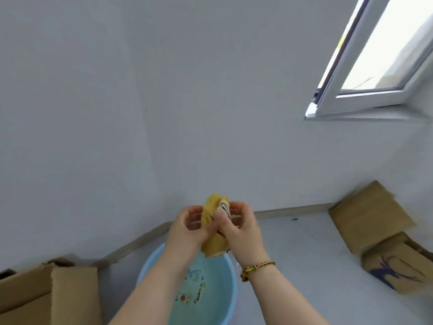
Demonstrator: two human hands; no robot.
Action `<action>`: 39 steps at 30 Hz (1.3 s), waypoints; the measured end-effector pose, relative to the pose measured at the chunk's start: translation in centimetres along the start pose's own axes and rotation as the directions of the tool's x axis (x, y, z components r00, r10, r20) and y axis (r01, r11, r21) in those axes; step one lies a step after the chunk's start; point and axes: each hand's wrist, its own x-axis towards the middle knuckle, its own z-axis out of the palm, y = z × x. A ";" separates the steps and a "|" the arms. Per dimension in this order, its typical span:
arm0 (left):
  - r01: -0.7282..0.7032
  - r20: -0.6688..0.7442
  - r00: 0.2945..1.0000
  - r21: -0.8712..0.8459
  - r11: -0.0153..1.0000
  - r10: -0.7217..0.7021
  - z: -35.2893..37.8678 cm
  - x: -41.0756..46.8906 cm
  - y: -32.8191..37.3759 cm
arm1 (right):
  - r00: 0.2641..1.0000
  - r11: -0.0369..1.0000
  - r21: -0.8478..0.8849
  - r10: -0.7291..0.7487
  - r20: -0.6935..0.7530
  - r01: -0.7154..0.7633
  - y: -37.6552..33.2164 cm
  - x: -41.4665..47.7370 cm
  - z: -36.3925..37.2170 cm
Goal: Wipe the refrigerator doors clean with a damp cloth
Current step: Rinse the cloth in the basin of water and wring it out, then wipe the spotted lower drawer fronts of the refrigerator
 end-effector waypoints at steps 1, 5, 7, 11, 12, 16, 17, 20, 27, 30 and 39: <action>-0.027 0.073 0.997 0.010 1.000 0.027 1.4 -1.5 1.7 | 0.997 1.000 0.012 -0.027 -0.070 0.028 -1.8 -1.4 -1.5; -0.059 0.194 0.979 -0.011 0.998 0.060 4.2 -5.2 4.4 | 0.979 0.996 0.047 -0.061 -0.197 0.072 -4.7 -4.9 -5.4; -0.033 0.266 0.963 -0.017 0.999 0.036 5.8 -7.8 4.8 | 0.964 0.995 0.052 -0.072 -0.257 0.088 -5.6 -7.6 -7.9; -0.025 0.365 0.930 -0.072 0.997 0.050 10.5 -13.3 4.8 | 0.929 0.990 0.038 -0.117 -0.350 0.139 -6.4 -13.8 -13.7; -0.018 0.393 0.918 -0.074 0.997 0.046 12.2 -15.2 4.3 | 0.918 0.989 0.020 -0.128 -0.376 0.146 -6.3 -16.0 -15.6; -0.049 0.526 0.850 0.051 0.997 0.015 19.8 -23.5 2.4 | 0.846 0.987 -0.055 -0.157 -0.510 0.151 -5.4 -25.5 -23.1; -0.071 0.560 0.828 0.093 0.993 0.006 21.3 -25.2 2.0 | 0.832 0.988 -0.070 -0.155 -0.532 0.139 -5.2 -27.3 -24.3; -0.151 0.704 0.710 0.165 0.975 -0.009 26.9 -32.9 0.6 | 0.758 0.990 -0.098 -0.139 -0.637 0.100 -4.3 -35.0 -30.0; -0.194 0.849 0.527 0.170 0.966 -0.043 35.6 -44.9 -1.8 | 0.572 0.994 -0.113 -0.088 -0.816 -0.008 -3.5 -48.4 -39.6; -0.163 0.889 0.446 0.193 0.968 -0.102 38.3 -47.9 -2.4 | 0.522 0.993 -0.107 -0.064 -0.851 -0.053 -3.2 -52.4 -42.5; -0.208 0.935 0.336 0.193 0.959 -0.115 45.0 -47.5 -3.3 | 0.453 0.947 -0.195 -0.062 -0.889 -0.254 -2.5 -58.3 -49.8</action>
